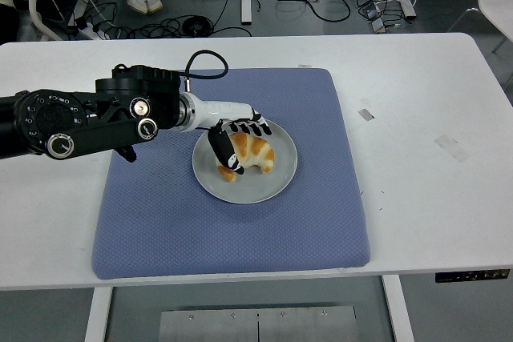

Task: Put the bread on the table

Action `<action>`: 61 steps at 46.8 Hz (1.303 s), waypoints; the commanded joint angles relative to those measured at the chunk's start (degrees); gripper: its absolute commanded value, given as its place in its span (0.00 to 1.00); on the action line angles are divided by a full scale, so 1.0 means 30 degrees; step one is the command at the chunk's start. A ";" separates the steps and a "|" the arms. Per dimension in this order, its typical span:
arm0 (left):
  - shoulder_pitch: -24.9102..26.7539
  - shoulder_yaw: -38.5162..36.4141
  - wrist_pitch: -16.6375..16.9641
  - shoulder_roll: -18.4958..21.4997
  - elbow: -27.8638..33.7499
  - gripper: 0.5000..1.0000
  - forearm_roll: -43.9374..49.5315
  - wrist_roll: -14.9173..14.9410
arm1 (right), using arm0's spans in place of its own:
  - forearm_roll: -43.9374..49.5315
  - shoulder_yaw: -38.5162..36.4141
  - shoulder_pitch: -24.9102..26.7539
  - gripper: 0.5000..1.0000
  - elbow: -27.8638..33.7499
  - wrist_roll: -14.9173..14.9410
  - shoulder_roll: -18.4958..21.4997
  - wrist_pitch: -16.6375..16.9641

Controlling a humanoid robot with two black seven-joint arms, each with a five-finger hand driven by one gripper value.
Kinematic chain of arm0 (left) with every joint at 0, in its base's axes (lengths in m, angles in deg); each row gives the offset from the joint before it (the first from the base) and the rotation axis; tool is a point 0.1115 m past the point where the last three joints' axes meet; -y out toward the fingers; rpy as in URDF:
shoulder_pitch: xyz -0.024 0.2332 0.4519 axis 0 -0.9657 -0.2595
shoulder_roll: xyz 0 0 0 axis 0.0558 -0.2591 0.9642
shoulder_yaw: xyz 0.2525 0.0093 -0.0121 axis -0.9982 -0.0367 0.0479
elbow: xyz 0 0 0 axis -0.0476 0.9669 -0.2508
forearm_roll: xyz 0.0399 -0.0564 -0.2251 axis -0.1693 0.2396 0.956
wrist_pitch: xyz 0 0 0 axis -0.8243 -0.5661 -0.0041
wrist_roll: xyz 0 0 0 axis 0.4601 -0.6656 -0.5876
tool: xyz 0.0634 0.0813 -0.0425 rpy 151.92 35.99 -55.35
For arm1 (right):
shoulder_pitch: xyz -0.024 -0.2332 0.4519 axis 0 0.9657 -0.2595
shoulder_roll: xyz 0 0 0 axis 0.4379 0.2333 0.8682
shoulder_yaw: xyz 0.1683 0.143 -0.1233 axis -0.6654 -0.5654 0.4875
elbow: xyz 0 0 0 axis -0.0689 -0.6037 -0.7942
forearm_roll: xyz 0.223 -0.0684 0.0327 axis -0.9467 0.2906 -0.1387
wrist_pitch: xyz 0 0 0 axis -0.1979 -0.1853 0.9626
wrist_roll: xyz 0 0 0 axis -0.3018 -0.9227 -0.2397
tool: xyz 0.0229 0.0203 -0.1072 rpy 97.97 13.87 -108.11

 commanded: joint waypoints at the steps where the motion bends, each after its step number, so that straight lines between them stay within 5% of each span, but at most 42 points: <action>1: -0.0045 -0.0027 -0.0002 -0.0028 -0.0015 0.55 -0.0068 -0.0039 | -0.0007 0.0000 0.0000 1.00 0.0003 0.0001 0.0000 0.0000; 11: -0.0221 0.0002 0.0086 -0.0175 -0.0161 0.42 -0.0478 -0.0039 | -0.0007 0.0000 0.0000 1.00 0.0003 0.0001 0.0000 0.0000; 17: -0.0163 0.0031 0.0057 -0.0145 -0.0132 0.00 -0.0624 -0.0156 | -0.0007 0.0000 0.0000 1.00 -0.0026 0.0001 0.0000 0.0000; 29: 0.1242 0.0265 -0.0001 0.0498 -0.0570 0.00 -0.0449 -0.0361 | 0.0022 0.0000 0.0000 1.00 0.0003 0.0001 0.0000 0.0000; 44: 0.1214 0.0119 -0.0265 0.2403 -0.2269 0.00 -0.0420 -0.2029 | -0.0007 0.0000 0.0000 1.00 0.0003 0.0001 0.0000 0.0000; 61: 0.0395 0.0148 -0.2199 0.2785 -0.5491 0.00 -0.0361 -0.3875 | -0.0007 0.0000 0.0000 1.00 0.0003 0.0001 0.0000 0.0000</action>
